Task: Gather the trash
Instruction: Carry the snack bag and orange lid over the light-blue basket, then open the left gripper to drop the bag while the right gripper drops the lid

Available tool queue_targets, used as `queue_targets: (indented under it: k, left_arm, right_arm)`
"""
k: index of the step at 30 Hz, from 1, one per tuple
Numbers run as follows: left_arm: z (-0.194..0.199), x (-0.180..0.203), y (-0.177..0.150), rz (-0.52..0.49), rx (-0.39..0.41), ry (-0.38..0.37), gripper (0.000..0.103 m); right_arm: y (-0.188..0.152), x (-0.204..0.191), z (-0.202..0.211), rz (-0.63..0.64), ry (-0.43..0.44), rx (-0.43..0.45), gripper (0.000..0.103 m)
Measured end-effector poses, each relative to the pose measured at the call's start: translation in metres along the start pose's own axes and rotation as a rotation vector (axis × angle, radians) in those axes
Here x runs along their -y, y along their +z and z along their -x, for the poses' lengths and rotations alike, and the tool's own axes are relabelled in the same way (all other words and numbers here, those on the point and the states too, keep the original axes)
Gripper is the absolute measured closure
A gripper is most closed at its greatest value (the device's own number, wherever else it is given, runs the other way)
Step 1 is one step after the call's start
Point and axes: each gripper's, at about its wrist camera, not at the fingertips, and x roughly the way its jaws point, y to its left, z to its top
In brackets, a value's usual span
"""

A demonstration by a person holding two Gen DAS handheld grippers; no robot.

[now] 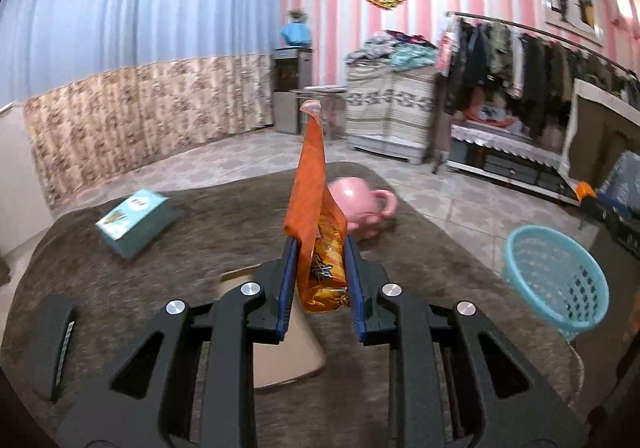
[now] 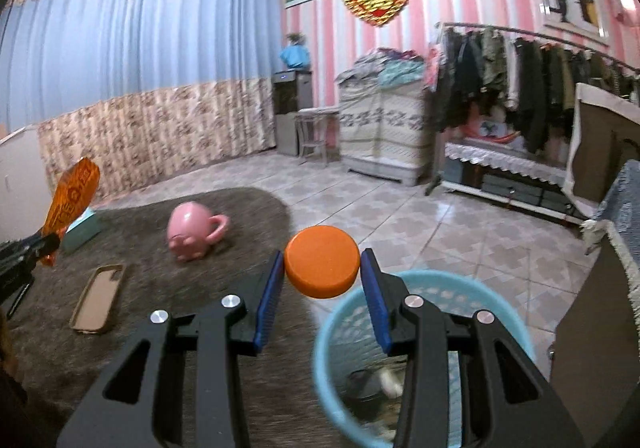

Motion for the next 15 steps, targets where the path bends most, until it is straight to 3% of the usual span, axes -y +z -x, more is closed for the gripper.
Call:
queue_targets:
  k: [9, 15]
  left_arm:
    - [-0.018, 0.079, 0.003, -0.086, -0.005, -0.177, 0.081]
    - [-0.026, 0.128, -0.009, -0.142, -0.020, -0.275, 0.080]
  right_arm:
    - [-0.016, 0.066, 0.000, -0.060, -0.128, -0.032, 0.063]
    - [-0.025, 0.095, -0.001, -0.110, -0.168, -0.052, 0.063]
